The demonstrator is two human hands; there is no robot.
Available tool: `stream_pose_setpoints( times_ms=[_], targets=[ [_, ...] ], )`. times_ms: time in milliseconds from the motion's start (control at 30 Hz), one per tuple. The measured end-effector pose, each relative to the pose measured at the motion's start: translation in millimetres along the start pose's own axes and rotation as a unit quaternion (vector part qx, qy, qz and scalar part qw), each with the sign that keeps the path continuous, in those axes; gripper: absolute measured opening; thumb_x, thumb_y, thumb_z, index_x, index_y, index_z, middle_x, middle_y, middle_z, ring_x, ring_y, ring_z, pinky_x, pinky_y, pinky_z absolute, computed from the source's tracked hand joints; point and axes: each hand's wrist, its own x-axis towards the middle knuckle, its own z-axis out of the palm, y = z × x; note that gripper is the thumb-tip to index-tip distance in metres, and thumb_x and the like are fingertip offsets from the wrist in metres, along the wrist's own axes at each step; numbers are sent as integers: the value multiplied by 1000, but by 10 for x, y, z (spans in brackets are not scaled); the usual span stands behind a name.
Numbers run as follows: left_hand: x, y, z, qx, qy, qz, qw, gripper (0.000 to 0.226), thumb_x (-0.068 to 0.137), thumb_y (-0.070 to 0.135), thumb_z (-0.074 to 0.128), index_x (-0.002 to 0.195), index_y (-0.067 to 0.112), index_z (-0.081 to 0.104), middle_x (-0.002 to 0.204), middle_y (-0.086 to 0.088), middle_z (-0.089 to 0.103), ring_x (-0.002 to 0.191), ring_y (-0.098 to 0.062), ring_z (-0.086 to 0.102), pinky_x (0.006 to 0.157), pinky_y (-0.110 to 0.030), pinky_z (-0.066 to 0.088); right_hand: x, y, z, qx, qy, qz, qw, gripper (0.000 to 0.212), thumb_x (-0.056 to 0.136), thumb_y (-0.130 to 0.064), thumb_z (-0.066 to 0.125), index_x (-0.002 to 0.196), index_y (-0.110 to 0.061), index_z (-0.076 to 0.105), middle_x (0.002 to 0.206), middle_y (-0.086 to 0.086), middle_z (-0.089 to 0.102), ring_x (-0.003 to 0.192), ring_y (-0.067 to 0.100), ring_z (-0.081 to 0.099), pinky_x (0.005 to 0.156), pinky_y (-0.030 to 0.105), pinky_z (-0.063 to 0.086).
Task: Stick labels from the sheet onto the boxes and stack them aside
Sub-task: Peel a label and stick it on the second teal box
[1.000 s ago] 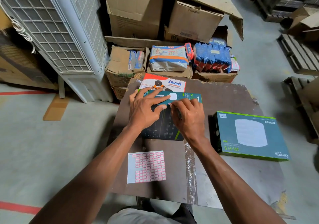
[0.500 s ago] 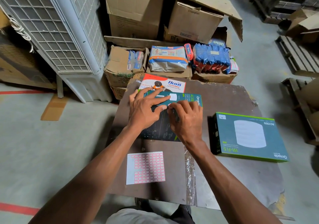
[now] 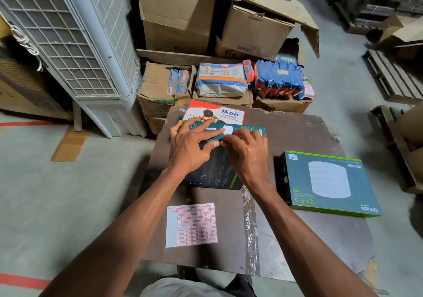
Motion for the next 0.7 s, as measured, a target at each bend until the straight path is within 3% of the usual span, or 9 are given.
stream_pose_setpoints(
  times_ms=[233, 400, 500, 600, 700],
  targets=[
    [30, -9, -4, 6, -10, -4, 1000, 37, 95, 51, 63, 131, 55, 59, 152, 24, 46, 143, -18, 35, 116, -44, 17, 26, 62, 24, -26, -13, -11, 1000, 25, 91, -34, 75, 116, -29, 73, 112, 3, 67, 90, 25, 55, 69, 37, 37],
    [81, -10, 3, 14, -17, -5, 1000, 38, 95, 51, 62, 132, 57, 58, 152, 25, 45, 143, -18, 36, 115, -43, 17, 10, 101, -79, -57, -50, 7, 997, 60, 84, -28, 81, 140, -30, 59, 119, 5, 65, 98, 26, 54, 74, 38, 36],
    [43, -15, 17, 5, -9, -4, 1000, 38, 94, 49, 64, 132, 56, 59, 151, 24, 47, 143, -19, 37, 115, -43, 17, 118, 108, -112, 8, -36, 37, 999, 39, 91, -44, 72, 128, -34, 68, 110, 0, 69, 91, 21, 52, 68, 40, 40],
    [-8, -32, 12, 4, -3, 4, 1000, 41, 93, 48, 65, 133, 57, 57, 152, 24, 45, 144, -19, 36, 116, -45, 17, 133, 53, -32, 10, -37, -12, 999, 24, 90, -33, 77, 113, -31, 76, 107, 0, 69, 92, 22, 53, 69, 42, 42],
    [-17, -30, -10, 11, -6, 13, 1000, 40, 94, 51, 62, 133, 58, 56, 153, 25, 44, 144, -18, 35, 116, -44, 18, 95, 86, 7, 3, -20, -41, 999, 19, 95, -35, 70, 113, -31, 75, 107, -2, 68, 90, 21, 51, 68, 40, 40]
  ],
)
